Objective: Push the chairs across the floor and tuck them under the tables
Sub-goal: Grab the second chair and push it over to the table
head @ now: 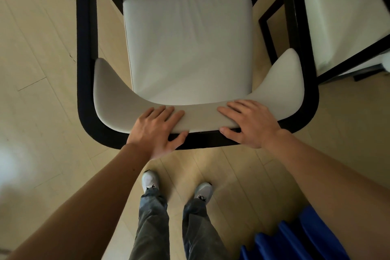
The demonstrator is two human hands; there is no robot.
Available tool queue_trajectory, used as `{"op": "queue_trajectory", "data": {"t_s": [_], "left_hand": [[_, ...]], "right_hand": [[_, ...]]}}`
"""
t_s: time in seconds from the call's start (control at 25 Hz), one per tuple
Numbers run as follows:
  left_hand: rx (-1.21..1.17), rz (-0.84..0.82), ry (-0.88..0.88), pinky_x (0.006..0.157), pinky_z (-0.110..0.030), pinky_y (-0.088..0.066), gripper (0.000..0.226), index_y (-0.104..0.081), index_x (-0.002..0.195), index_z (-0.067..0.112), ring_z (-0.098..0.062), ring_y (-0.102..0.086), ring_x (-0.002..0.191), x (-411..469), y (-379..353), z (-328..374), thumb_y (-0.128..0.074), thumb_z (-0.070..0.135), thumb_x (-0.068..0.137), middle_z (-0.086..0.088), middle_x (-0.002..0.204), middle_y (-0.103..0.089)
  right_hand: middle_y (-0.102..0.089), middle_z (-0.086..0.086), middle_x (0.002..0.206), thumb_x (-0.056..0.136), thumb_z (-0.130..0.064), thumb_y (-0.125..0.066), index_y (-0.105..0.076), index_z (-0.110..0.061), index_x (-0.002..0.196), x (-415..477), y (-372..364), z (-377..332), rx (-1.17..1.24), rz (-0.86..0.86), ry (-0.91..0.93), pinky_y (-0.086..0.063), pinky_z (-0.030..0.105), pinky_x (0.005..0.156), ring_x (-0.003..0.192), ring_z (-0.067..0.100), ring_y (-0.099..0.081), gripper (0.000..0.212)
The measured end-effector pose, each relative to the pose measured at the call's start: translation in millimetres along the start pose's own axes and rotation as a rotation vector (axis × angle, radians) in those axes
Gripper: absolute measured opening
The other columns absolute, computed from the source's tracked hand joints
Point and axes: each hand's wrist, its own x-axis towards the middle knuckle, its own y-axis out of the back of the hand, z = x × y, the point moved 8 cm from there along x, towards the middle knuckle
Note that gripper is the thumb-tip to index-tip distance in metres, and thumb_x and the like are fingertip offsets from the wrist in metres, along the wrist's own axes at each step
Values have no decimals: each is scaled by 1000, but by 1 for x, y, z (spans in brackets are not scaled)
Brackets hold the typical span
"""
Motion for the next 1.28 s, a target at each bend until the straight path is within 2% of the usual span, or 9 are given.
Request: {"op": "queue_trajectory", "data": {"t_s": [0.52, 1.28], "left_hand": [[-24, 46, 59, 107, -42, -40, 67, -57, 135, 18, -29, -57, 125, 61, 27, 7, -30, 61, 92, -9, 133, -63], [-47, 45, 85, 107, -42, -40, 67, -55, 136, 19, -29, -56, 125, 105, 50, -6, -28, 63, 93, -7, 133, -63]], "right_hand": [[-61, 5, 131, 91, -70, -23, -53, -25, 136, 41, 38, 57, -31, 16, 43, -40, 45, 103, 123, 26, -53, 70], [-58, 1, 134, 90, -69, -25, -51, -28, 137, 83, 68, 86, -57, -6, 87, -37, 42, 103, 125, 23, -50, 68]]}}
